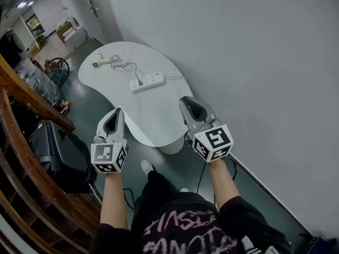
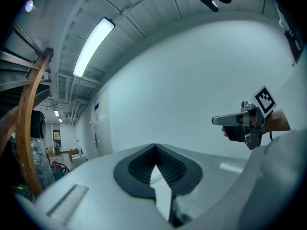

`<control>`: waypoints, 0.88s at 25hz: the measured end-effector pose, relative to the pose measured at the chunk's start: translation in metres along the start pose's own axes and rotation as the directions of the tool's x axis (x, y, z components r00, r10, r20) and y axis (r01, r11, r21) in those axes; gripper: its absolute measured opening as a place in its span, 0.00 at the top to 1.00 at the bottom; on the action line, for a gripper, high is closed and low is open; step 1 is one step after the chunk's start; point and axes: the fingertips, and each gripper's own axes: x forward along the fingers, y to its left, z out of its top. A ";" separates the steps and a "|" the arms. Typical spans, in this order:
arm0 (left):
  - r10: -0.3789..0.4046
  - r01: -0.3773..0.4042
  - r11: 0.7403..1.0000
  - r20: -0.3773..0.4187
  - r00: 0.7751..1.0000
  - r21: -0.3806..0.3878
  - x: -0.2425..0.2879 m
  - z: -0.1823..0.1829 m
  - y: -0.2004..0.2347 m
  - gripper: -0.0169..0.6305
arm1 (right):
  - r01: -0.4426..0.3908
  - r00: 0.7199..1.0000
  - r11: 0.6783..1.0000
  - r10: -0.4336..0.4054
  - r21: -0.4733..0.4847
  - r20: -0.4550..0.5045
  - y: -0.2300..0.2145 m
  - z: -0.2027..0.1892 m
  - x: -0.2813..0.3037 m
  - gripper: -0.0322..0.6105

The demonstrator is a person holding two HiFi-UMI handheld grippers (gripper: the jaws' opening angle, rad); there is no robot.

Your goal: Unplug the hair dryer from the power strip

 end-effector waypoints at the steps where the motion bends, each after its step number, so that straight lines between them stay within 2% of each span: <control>1: -0.002 0.002 1.000 0.002 1.000 -0.002 0.004 -0.002 0.003 0.97 | 0.001 1.000 1.000 -0.001 -0.003 -0.001 -0.001 -0.001 0.004 0.89; 8: -0.022 0.021 0.999 -0.005 1.000 -0.039 0.039 -0.023 0.032 0.97 | 0.025 0.999 1.000 -0.026 -0.016 -0.034 -0.010 -0.016 0.043 0.89; 16: -0.061 0.058 0.997 -0.057 0.997 -0.052 0.080 -0.057 0.064 0.97 | 0.080 0.993 0.997 -0.078 0.018 -0.087 -0.031 -0.045 0.091 0.89; 22: -0.073 0.067 0.995 -0.085 0.994 -0.077 0.107 -0.084 0.089 0.97 | 0.081 0.989 0.996 -0.077 0.027 -0.126 -0.035 -0.070 0.130 0.89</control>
